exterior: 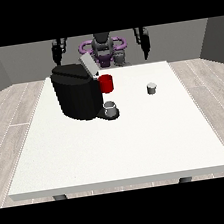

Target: Insert the coffee pod into the coffee machine and close the lid

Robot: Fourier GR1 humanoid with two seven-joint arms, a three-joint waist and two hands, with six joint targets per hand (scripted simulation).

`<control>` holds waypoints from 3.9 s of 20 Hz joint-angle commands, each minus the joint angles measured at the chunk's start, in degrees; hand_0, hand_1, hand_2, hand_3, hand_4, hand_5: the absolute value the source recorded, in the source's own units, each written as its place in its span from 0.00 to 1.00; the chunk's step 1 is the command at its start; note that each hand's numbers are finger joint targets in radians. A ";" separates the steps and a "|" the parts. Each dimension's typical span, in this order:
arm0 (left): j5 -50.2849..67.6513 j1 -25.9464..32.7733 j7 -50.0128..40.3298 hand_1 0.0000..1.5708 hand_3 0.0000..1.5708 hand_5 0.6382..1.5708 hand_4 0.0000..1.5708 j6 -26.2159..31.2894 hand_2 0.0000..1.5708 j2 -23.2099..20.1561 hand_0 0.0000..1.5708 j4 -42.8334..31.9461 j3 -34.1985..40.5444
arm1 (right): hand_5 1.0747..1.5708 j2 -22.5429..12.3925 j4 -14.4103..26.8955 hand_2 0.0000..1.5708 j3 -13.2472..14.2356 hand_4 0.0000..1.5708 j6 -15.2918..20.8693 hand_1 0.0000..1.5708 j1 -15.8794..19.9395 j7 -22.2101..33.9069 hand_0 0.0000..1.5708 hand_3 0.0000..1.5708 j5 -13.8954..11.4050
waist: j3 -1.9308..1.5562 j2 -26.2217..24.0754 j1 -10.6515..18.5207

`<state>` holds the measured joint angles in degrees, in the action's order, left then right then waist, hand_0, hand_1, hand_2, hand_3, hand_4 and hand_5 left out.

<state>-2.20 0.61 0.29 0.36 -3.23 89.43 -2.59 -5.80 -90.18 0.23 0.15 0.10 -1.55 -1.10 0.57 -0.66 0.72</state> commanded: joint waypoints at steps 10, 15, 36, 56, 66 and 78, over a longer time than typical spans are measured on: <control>4.43 -2.72 11.11 0.00 0.00 1.00 0.20 9.18 0.00 -9.78 0.00 -3.31 8.83 | 1.00 5.14 1.39 0.00 4.59 0.06 6.16 0.00 -0.19 -5.36 0.00 0.00 2.25 | -0.57 0.58 -2.42; 1.19 -8.89 8.13 0.00 0.00 1.00 0.00 8.55 0.00 -14.06 0.00 -8.31 11.30 | 1.00 3.71 1.29 0.00 3.60 0.14 4.31 0.00 0.94 -5.82 0.00 0.00 1.83 | -0.57 2.46 -4.62; -7.13 -23.71 8.01 0.00 0.00 1.00 0.00 8.97 0.00 -20.26 0.00 -36.93 12.11 | 1.00 3.92 1.84 0.00 1.28 0.25 4.72 0.00 4.98 -2.75 0.00 0.00 2.96 | -0.57 8.86 -8.40; -19.93 -33.11 13.00 0.38 0.30 1.00 0.00 5.26 0.46 -24.62 0.38 -52.37 8.02 | 1.00 4.86 6.78 0.00 0.03 0.28 8.22 0.00 10.12 -3.09 0.00 0.00 -0.24 | -0.57 14.35 -9.71; -25.67 -33.50 18.33 0.44 0.41 1.00 0.18 -5.25 0.54 -22.52 0.44 -56.79 7.47 | 1.00 4.73 5.59 0.00 -1.09 0.33 8.90 0.00 9.56 0.09 0.00 0.00 -1.47 | -0.54 12.90 -9.60; -31.65 -37.99 18.08 0.71 0.61 1.00 0.18 -8.46 0.75 -23.95 0.71 -61.67 5.85 | 1.00 5.61 4.17 0.00 -0.70 0.27 10.22 0.00 12.71 1.91 0.00 0.00 -0.81 | -0.54 14.29 -10.89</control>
<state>-31.92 -36.69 18.31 -7.38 -27.33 29.74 3.95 -0.97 -84.61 0.87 8.58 12.20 -1.92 -0.27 -0.04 14.14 -10.32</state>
